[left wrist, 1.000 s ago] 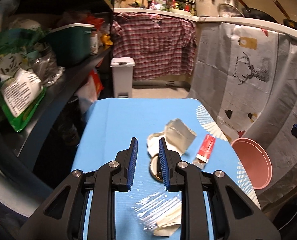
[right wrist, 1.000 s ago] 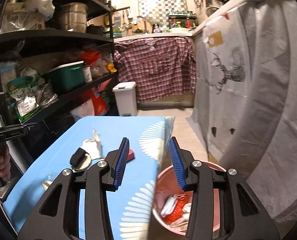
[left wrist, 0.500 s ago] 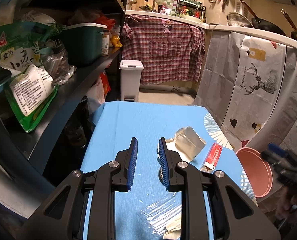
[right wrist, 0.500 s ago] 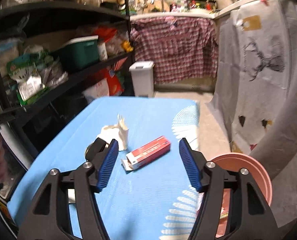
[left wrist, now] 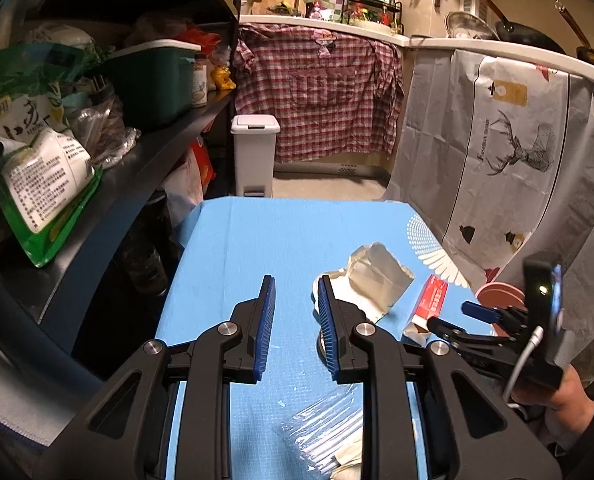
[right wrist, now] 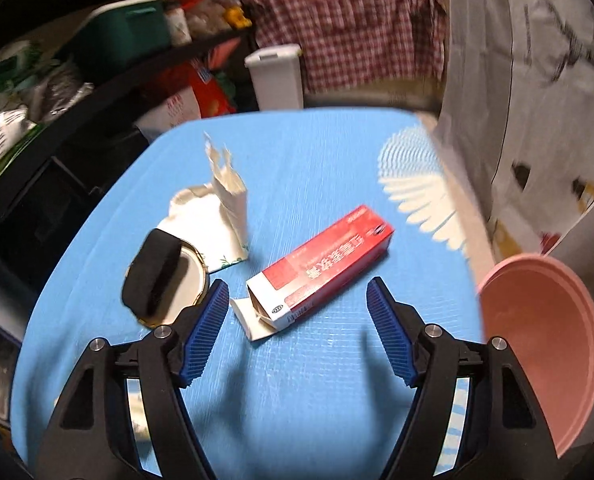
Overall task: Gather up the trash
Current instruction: 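Grasp the red medicine box with the right tool while the left tool grasps the black strap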
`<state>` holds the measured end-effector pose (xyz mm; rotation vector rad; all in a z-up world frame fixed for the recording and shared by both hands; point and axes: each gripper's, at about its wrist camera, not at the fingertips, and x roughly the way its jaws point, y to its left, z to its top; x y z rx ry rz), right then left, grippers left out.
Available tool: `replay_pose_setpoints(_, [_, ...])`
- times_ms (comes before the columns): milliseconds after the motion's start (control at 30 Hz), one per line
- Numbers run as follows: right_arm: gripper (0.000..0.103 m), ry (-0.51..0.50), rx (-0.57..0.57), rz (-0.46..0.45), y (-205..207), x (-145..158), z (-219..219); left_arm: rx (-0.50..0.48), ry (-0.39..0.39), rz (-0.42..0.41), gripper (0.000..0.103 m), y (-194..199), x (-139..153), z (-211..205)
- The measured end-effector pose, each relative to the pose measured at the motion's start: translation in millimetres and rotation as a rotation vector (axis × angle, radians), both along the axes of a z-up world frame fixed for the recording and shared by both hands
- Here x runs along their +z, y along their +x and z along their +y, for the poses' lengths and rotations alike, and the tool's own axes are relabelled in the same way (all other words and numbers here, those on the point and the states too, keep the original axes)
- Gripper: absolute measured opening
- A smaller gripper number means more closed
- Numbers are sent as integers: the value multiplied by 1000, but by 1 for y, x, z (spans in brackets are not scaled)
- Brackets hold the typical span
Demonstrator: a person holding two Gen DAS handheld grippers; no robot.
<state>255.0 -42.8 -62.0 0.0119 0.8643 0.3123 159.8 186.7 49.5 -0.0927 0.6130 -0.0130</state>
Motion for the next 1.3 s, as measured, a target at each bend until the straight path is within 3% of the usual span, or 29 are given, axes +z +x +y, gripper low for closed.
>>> replay_pose_setpoints(300, [74,1,-41,77,23,-26,14,-24,-29,47,22,16,-23,-2])
replay_pose_setpoints(567, [73,-11,-65,101,24,-28,-3,-107,-52,150,22,39,-66,-32])
replay_pose_setpoints(733, [55,5,-35,101,21,-26,-10,-153,-21,206,28,47,-89,-49])
replay_pose_setpoints(967, [41,11,23,94,12,-23,-14,-182,20,258,29,55,-107,-63])
replay_pose_setpoints(1133, [38,23,63,75,3,-15,-20,-193,25,268,9,52,-107,-60])
replay_pose_setpoints(1300, [37,21,79,55,-7,-2,-29,-177,12,231,4,48,-94,-56])
